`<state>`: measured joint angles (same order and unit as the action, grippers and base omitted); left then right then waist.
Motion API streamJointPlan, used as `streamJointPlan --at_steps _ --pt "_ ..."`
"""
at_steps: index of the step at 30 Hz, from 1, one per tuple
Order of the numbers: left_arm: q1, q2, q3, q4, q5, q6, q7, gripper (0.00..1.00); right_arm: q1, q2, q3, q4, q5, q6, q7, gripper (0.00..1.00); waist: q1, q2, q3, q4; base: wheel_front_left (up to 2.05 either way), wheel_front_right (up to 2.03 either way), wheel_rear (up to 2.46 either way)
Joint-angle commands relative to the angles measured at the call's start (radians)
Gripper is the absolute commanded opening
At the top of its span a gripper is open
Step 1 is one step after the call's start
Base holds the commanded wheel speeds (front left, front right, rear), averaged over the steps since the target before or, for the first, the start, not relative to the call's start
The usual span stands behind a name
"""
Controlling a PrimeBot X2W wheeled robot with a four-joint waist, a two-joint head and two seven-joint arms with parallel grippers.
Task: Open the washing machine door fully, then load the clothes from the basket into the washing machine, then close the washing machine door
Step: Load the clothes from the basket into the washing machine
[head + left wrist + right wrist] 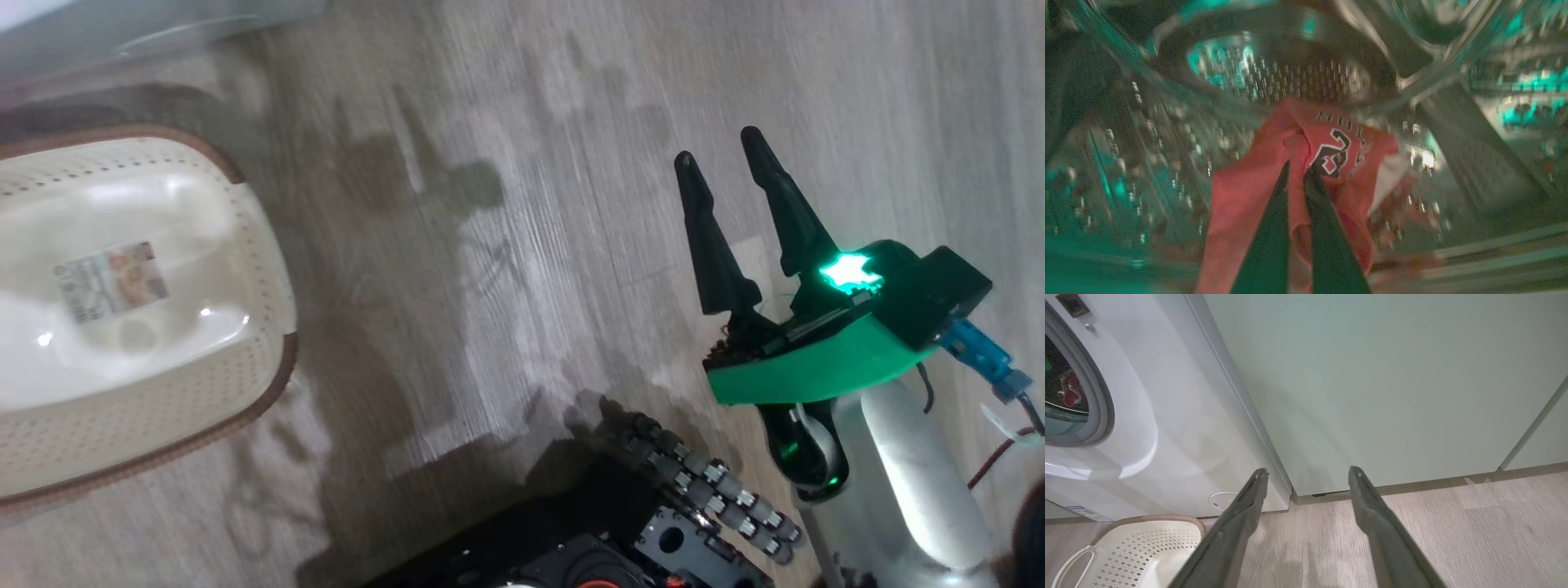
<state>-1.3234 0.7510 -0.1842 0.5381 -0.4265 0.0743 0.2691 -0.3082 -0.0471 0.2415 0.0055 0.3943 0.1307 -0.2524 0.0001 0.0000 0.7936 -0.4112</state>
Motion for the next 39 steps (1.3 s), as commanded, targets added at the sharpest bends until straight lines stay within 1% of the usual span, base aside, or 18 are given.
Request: streamJointPlan --at_steps 1,3,6,12,16,21,22,24,28,31,35,39 --pt "-0.037 0.064 0.031 -0.024 0.016 0.000 -0.038 0.00 0.021 -0.003 0.022 -0.030 0.009 0.000 -0.009 1.00 -0.0001 0.0000 0.022 -0.021 0.00 0.00 0.00" --pt "-0.051 0.074 0.031 -0.020 0.032 -0.009 -0.111 0.00 0.022 -0.003 0.026 -0.032 0.015 0.000 -0.009 1.00 -0.0001 0.0000 0.034 -0.032 0.00 0.00 0.00" --pt "-0.059 0.075 0.038 0.000 0.032 -0.019 -0.187 0.00 0.024 -0.003 0.031 -0.036 0.023 0.000 -0.009 1.00 -0.0001 0.0000 0.048 -0.043 0.00 0.00 0.00" --pt "-0.045 0.068 0.033 0.064 0.012 -0.048 -0.218 0.00 0.028 -0.003 0.034 -0.040 0.026 0.000 -0.009 1.00 -0.0001 0.0000 0.062 -0.047 0.00 0.00 0.00" --pt "-0.041 0.057 0.035 0.091 -0.015 -0.069 -0.209 0.00 0.024 -0.003 0.039 -0.040 0.026 0.000 -0.009 1.00 -0.0001 0.0000 0.066 -0.045 0.00 0.00 0.00" --pt "-0.034 0.051 0.028 0.109 -0.028 -0.065 -0.168 0.00 0.022 -0.003 0.039 -0.042 0.022 0.000 -0.009 1.00 -0.0001 0.0000 0.067 -0.041 0.00 0.00 0.00" --pt "-0.033 0.048 0.027 0.115 -0.032 -0.061 -0.151 0.07 0.022 -0.003 0.037 -0.042 0.021 0.000 -0.009 1.00 -0.0001 0.0000 0.065 -0.039 0.00 0.00 0.00" --pt "-0.031 0.041 0.027 0.114 -0.040 -0.057 -0.140 1.00 0.023 -0.003 0.035 -0.042 0.021 0.000 -0.009 1.00 -0.0001 0.0000 0.061 -0.034 0.00 0.00 0.00" --pt "-0.011 0.026 0.012 0.095 -0.040 -0.047 -0.125 1.00 0.027 -0.003 0.021 -0.040 0.013 0.000 -0.009 1.00 -0.0001 0.0000 0.036 -0.014 0.00 0.00 0.00" --pt "0.027 0.006 0.017 0.053 -0.053 -0.031 -0.138 1.00 0.032 -0.003 0.006 -0.042 0.003 0.000 -0.009 1.00 -0.0001 0.0000 0.011 0.009 0.00 0.00 0.00" --pt "0.131 -0.023 0.039 -0.048 -0.078 0.002 -0.195 1.00 0.040 -0.003 -0.013 -0.045 -0.015 0.000 -0.009 1.00 -0.0001 0.0000 -0.031 0.046 0.00 0.00 0.00" --pt "0.285 -0.055 0.076 -0.204 -0.102 0.046 -0.284 1.00 0.052 -0.003 -0.039 -0.049 -0.037 0.000 -0.009 1.00 -0.0001 0.0000 -0.073 0.087 0.00 0.00 0.00"
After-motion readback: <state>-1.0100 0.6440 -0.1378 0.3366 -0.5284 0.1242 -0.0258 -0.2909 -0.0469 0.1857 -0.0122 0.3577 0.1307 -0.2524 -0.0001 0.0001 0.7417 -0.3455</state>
